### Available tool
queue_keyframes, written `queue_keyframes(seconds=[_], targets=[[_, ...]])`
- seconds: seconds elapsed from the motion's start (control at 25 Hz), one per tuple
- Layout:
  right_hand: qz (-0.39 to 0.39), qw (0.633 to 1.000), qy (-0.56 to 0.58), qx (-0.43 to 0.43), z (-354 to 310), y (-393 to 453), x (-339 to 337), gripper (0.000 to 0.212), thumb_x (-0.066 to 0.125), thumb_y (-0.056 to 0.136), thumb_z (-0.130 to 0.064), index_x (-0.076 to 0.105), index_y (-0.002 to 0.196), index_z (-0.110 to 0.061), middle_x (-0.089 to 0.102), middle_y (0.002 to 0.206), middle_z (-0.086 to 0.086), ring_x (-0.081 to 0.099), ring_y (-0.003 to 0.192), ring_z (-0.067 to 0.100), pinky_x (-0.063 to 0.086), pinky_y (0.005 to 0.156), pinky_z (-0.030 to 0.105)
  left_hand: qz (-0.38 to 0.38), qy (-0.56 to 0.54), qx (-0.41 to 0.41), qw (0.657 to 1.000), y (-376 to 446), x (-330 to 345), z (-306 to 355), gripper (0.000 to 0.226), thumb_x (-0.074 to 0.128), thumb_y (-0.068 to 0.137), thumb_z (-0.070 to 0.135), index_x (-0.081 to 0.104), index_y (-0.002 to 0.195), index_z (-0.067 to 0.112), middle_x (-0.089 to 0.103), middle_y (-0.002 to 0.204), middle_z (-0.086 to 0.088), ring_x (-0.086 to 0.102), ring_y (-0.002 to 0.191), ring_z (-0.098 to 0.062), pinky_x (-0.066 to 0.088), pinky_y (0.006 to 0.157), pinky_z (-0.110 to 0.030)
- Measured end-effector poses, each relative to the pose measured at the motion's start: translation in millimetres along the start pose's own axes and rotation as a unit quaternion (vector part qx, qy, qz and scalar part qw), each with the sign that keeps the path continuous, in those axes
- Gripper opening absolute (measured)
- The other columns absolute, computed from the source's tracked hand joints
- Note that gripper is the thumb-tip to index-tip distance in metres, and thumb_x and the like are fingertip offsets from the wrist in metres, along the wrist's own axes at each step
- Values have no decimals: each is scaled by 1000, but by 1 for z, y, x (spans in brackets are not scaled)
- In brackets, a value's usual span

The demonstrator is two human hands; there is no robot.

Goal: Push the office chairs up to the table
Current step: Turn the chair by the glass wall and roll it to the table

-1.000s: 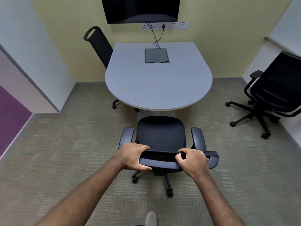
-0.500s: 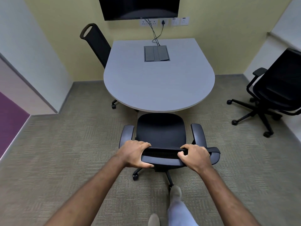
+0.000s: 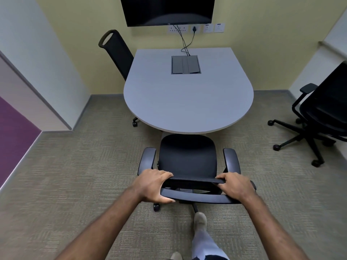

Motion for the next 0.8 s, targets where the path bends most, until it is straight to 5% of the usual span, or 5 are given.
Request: queue_keyframes(seconds=[0.16,0.36,0.44,0.6,0.8], targets=[[57,996,5,-69,-11,-19,-6,79,32,79,-98,65,130,-46,73,119,-24,67,112,6,53,90,35,9,-8,-3,1000,-5,2,-3,97,53,70,93,56,141,27,69,129,11,66,111,-15,53,89,-39],[95,980,12,-174,-20,-49,-7,104,45,65,-106,56,143,-38,66,135,-20,62,122,7,49,100,35,37,2,4,999,-8,-1,-1,91,58,69,89,62,134,25,72,122,9,69,104,-15,55,85,-38],[120,973,-21,-197,-24,-57,-5,102,53,67,-101,56,143,-33,68,132,-17,66,116,10,53,96,37,37,16,2,999,-10,1,2,88,63,69,83,61,135,25,71,123,9,69,106,-14,54,88,-37],[128,979,-30,-156,-20,-60,-2,78,74,63,-45,58,138,-29,70,125,-11,67,113,17,53,96,37,5,25,-37,999,-13,14,4,82,75,72,58,52,144,27,63,139,8,61,123,-15,46,103,-39],[92,981,-70,-157,-21,-64,9,77,55,70,-47,53,143,-23,66,135,-5,62,120,21,47,105,40,-22,47,-40,998,-15,18,9,83,71,75,58,48,149,24,59,145,4,58,128,-19,43,104,-43]])
Point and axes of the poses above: each hand's wrist, its own y-axis towards the middle knuckle, its own x-axis out of the palm, z = x × y, the point moved 10 cm from there along y, towards the middle knuckle
